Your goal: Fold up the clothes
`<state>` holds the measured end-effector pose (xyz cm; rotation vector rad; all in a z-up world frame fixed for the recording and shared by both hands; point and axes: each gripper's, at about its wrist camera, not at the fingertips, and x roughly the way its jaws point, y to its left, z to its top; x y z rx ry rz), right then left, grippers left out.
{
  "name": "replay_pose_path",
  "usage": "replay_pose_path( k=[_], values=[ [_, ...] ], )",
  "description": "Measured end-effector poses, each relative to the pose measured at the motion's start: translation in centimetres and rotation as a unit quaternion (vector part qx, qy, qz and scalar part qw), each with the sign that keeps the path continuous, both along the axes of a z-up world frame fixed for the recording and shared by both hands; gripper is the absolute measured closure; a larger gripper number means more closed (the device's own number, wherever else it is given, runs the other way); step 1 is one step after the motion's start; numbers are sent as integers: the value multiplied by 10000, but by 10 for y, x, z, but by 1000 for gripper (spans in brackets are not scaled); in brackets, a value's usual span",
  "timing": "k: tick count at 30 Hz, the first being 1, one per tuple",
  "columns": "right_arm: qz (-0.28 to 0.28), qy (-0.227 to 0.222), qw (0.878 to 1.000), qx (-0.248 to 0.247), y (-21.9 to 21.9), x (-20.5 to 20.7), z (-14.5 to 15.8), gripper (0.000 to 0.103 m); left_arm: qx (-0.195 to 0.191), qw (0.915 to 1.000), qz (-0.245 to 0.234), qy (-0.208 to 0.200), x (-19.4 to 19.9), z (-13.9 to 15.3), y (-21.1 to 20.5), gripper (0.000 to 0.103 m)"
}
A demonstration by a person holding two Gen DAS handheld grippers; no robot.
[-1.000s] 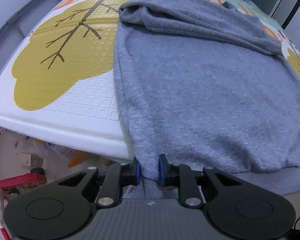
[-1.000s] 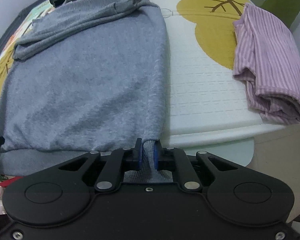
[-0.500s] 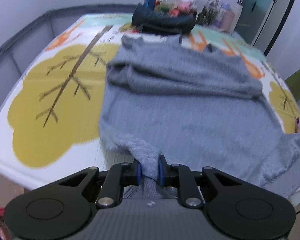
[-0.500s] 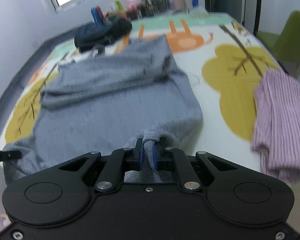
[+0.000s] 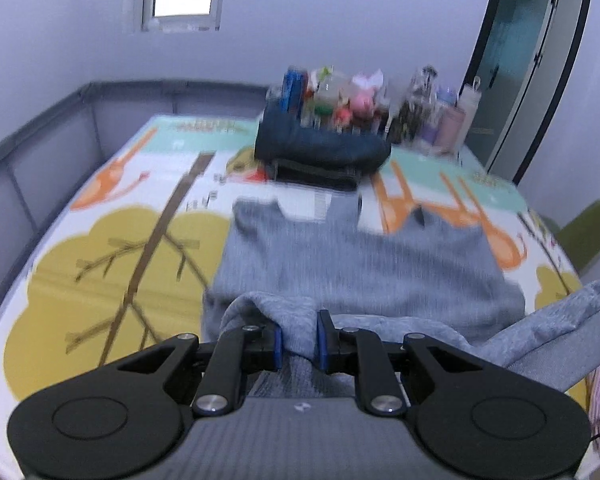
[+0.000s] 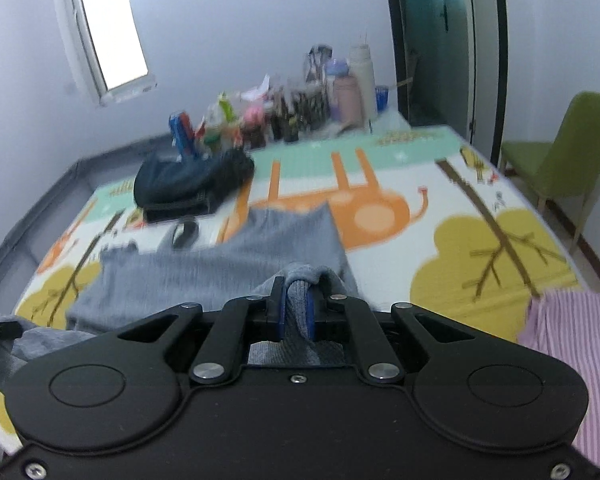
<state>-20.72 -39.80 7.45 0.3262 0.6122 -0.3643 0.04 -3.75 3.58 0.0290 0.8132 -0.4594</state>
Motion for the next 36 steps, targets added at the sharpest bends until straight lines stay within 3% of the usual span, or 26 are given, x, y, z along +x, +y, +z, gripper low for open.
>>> replay_pose_path(
  k=[7, 16, 22, 26, 32, 34, 36],
  values=[
    [-183, -314, 9992, -184, -15, 53, 16, 95, -255, 9993, 126, -231, 52, 16, -17, 85],
    [-440, -463, 9980, -24, -43, 130, 16, 95, -399, 9985, 299, -210, 119, 13, -40, 85],
    [-480, -314, 9984, 17, -61, 180, 3, 95, -259, 9989, 384, 49, 162, -4, -62, 84],
    [-457, -102, 9988, 125, -75, 218, -17, 94, -71, 9972, 639, 380, 192, -26, -74, 78],
    [-660, 504, 9953, 493, -99, 272, -65, 78, 169, 9905, 1051, 873, 233, -61, -84, 74],
    [-751, 538, 9952, 335, -102, 281, -73, 74, 179, 9875, 1173, 1040, 243, -70, -83, 73],
    [-835, 524, 9951, 96, -103, 287, -75, 59, 175, 9837, 1320, 1208, 254, -78, -80, 73]
  ],
)
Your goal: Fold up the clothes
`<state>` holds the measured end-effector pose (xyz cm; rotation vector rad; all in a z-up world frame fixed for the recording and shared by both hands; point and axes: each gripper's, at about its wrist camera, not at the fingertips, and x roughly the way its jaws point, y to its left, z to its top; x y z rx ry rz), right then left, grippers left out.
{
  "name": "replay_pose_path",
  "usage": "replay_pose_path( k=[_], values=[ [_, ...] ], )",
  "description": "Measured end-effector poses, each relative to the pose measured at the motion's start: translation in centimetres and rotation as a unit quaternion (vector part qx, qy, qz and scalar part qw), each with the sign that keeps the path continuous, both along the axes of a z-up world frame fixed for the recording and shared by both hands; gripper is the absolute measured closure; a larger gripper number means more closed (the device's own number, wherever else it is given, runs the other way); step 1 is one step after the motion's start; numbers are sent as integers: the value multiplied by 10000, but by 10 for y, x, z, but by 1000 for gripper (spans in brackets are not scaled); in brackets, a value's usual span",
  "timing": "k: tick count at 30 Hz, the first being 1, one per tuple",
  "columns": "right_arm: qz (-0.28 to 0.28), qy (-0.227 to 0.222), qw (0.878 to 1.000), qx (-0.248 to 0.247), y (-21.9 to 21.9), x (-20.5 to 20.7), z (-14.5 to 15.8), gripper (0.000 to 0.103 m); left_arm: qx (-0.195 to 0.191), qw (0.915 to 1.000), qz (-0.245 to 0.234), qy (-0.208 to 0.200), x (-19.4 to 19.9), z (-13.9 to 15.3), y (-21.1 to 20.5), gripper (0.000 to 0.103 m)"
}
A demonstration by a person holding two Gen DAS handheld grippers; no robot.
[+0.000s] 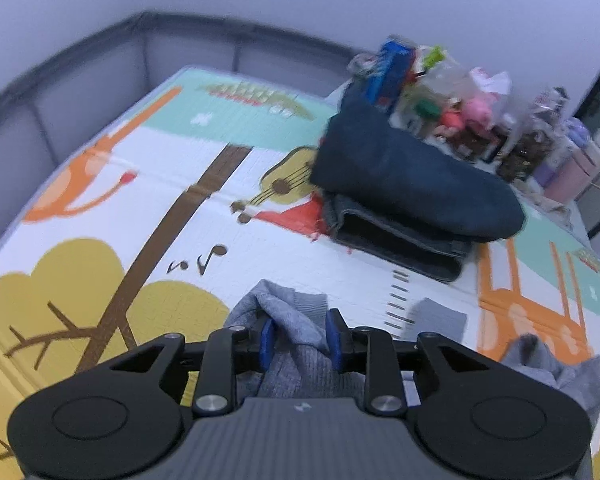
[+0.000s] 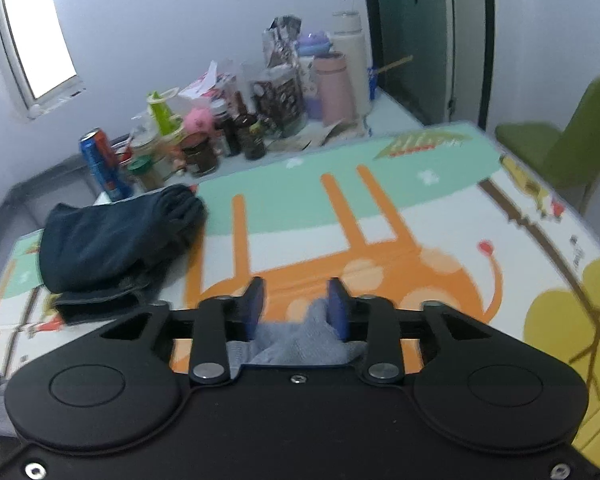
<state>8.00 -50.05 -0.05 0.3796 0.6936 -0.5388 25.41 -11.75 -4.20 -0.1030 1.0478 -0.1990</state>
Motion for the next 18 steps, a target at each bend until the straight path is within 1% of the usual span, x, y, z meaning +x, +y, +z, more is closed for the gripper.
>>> replay_pose_path(
  k=[2, 4, 6, 8, 9, 10, 11, 13, 14, 16, 18],
  values=[
    [10, -76, 9998, -166, 0, 2, 2, 57, 20, 9999, 124, 86, 7, -5, 1, 71],
    [99, -55, 9997, -203, 0, 3, 2, 57, -52, 9993, 301, 219, 14, -10, 4, 71],
    [138, 2, 9997, -190, 1, 0, 0, 57, -252, 9974, 531, 406, 22, -16, 10, 69],
    [231, 56, 9996, -161, 4, -6, -2, 58, -498, 9939, 783, 598, 30, -20, 18, 64],
    [285, 80, 9995, -140, 6, -10, -2, 58, -563, 9922, 921, 625, 34, -21, 21, 62],
    [394, 91, 9992, -76, 9, -15, -3, 59, -504, 9919, 1030, 538, 37, -21, 23, 55],
    [562, 115, 9984, 16, 13, -19, -4, 60, -315, 9923, 1148, 356, 38, -18, 23, 44],
    [917, 210, 9953, 225, 21, -25, -8, 63, -22, 9918, 1275, 68, 41, -11, 23, 32],
    [1074, 262, 9934, 309, 26, -27, -11, 63, 66, 9918, 1273, -39, 42, -7, 23, 30],
    [1288, 403, 9902, 357, 35, -28, -18, 64, 80, 9938, 1105, -115, 44, -2, 22, 30],
    [1446, 539, 9871, 432, 43, -26, -25, 69, 159, 9953, 934, -179, 41, 3, 18, 30]
  ],
)
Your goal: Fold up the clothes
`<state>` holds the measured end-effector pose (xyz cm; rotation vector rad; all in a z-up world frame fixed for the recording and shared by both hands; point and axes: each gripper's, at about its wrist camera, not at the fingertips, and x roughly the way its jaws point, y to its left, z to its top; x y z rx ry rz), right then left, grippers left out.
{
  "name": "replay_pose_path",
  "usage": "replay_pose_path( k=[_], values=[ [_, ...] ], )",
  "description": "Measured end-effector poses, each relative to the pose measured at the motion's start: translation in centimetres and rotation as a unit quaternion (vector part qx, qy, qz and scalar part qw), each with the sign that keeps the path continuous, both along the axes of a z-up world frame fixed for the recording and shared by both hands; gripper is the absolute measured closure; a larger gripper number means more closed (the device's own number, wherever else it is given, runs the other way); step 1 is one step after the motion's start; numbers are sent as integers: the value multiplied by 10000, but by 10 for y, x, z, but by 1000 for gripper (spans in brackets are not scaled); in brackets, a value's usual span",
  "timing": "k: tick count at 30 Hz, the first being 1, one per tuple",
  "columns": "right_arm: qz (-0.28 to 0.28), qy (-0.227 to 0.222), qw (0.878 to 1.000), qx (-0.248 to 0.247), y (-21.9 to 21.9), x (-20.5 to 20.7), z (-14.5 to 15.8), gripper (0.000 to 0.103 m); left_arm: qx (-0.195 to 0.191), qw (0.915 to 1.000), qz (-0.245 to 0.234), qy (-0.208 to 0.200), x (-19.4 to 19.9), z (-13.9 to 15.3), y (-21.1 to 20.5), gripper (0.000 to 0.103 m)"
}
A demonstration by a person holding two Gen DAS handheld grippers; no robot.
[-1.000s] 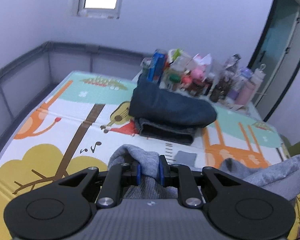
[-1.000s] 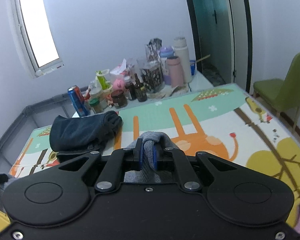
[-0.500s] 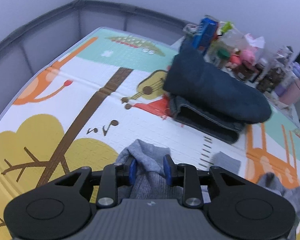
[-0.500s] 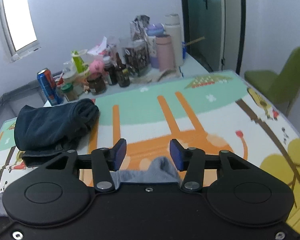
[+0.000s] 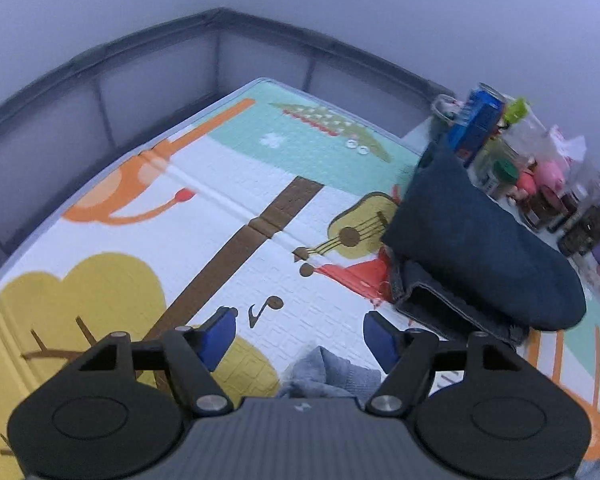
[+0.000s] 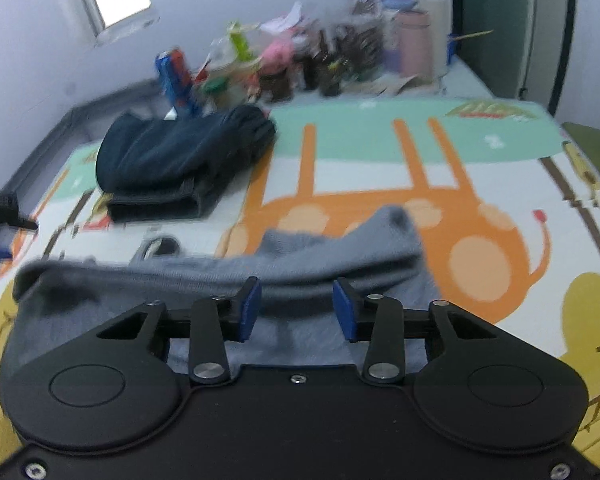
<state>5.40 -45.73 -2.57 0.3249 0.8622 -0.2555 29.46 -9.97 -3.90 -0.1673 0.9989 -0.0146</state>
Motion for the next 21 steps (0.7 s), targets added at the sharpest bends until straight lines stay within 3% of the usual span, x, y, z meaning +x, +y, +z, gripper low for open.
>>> replay_pose_path(
  k=[4, 8, 16, 21],
  values=[
    [224, 348, 9990, 154, 12, 11, -15, 71, 133, 9982, -539, -236, -18, 12, -15, 30],
    [267, 548, 9981, -60, 19, 30, -27, 71, 186, 9914, -1239, -365, -42, 19, -34, 30],
    [236, 663, 9971, -292, 18, 70, -38, 73, 1, 9719, -2340, -244, -84, 22, -56, 30],
    [34, 591, 9978, -311, 7, 94, -39, 73, 115, 9527, -3033, -111, -105, 13, -75, 29]
  ],
)
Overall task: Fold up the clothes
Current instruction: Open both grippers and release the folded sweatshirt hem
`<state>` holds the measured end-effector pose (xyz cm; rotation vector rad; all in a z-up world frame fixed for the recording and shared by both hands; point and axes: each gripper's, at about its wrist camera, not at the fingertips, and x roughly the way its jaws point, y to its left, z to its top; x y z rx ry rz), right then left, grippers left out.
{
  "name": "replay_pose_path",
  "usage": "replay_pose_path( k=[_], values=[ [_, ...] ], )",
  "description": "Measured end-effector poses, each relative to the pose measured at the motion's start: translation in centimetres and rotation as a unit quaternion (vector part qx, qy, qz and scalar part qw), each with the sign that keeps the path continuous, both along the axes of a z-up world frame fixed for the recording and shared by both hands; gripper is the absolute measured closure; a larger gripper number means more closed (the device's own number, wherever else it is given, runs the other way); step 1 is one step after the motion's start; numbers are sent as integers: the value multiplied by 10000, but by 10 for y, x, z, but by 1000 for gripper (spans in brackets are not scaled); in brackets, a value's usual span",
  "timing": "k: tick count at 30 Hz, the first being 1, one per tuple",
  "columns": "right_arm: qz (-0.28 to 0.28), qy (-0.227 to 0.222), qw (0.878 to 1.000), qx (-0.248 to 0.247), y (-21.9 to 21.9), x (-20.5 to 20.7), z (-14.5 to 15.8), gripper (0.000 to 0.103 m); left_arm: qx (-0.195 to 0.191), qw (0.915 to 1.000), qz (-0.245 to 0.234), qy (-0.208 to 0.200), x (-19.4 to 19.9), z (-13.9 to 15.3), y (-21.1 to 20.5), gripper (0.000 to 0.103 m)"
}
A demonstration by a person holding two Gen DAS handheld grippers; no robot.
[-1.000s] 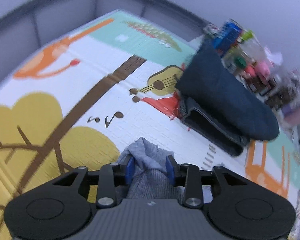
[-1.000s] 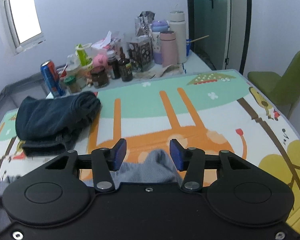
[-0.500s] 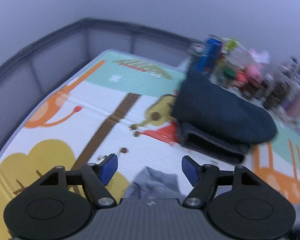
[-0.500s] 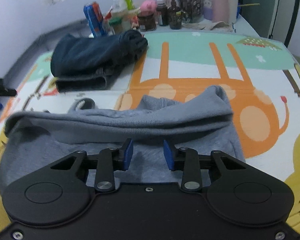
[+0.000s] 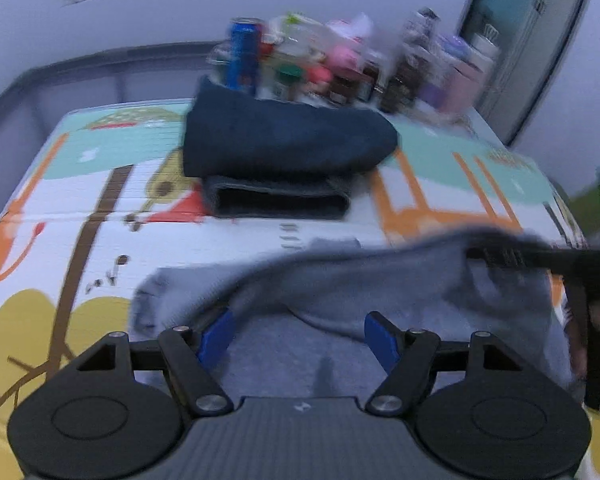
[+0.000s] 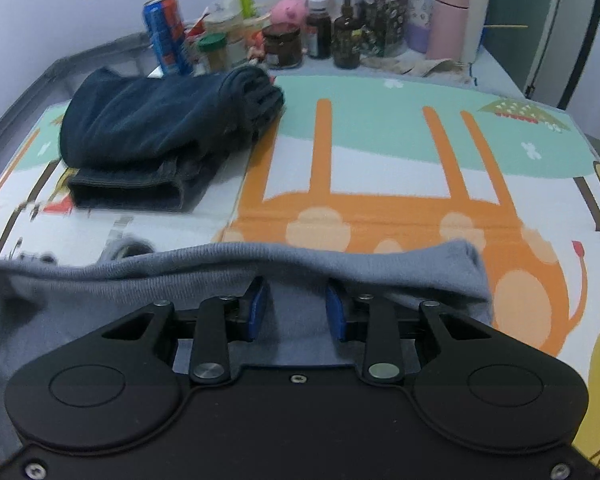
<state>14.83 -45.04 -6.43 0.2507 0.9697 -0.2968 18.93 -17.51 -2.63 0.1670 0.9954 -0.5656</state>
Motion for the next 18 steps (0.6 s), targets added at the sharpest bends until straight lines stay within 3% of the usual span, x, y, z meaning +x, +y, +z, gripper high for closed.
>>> replay_pose_path(
  k=[3, 12, 18],
  values=[
    [-153, -110, 9998, 54, -6, 8, 4, 73, 213, 9998, -46, -36, -1, -11, -10, 28],
    [-194, -231, 9995, -12, -14, -4, 12, 73, 775, 9952, 563, -200, 40, -40, -16, 28],
    [-332, -114, 9994, -45, -27, -17, 7, 73, 807, 9930, 850, -116, 76, -55, -15, 29]
  ],
)
